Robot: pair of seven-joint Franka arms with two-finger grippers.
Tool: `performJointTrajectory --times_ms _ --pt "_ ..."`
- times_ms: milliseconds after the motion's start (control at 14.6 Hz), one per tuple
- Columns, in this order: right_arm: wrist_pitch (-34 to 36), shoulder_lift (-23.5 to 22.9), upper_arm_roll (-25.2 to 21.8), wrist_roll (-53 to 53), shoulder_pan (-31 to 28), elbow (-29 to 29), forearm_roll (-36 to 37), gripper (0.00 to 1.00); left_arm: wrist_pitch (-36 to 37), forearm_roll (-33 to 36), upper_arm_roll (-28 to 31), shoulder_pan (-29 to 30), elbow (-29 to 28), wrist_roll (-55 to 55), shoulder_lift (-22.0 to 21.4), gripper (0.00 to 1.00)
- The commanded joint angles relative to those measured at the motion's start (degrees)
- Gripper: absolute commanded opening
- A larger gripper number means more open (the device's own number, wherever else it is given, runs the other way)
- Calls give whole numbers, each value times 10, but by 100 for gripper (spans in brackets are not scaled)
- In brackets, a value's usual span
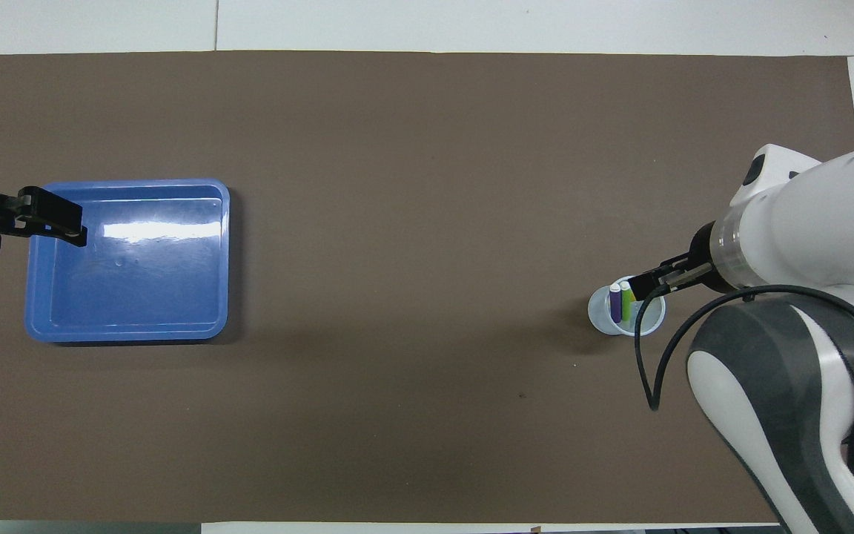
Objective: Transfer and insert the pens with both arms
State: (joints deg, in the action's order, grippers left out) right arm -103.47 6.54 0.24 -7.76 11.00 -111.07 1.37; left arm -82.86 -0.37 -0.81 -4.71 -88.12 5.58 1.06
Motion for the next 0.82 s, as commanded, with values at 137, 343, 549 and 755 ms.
performJointTrajectory --times_ms 137,343,549,755 --pt "109 -3 -1 9 -52 97 -6 100 2 -5 7 -4 -57 -7 -62 100" --pt "223 -42 -1 10 -99 210 -7 100 2 -6 7 -8 -54 -6 -55 100" --pt "254 -61 -5 9 -113 262 -7 100 5 -6 9 -8 -48 -7 -50 100" --pt "238 -68 -13 16 -108 263 -8 100 4 -6 7 -4 -45 -4 -54 100"
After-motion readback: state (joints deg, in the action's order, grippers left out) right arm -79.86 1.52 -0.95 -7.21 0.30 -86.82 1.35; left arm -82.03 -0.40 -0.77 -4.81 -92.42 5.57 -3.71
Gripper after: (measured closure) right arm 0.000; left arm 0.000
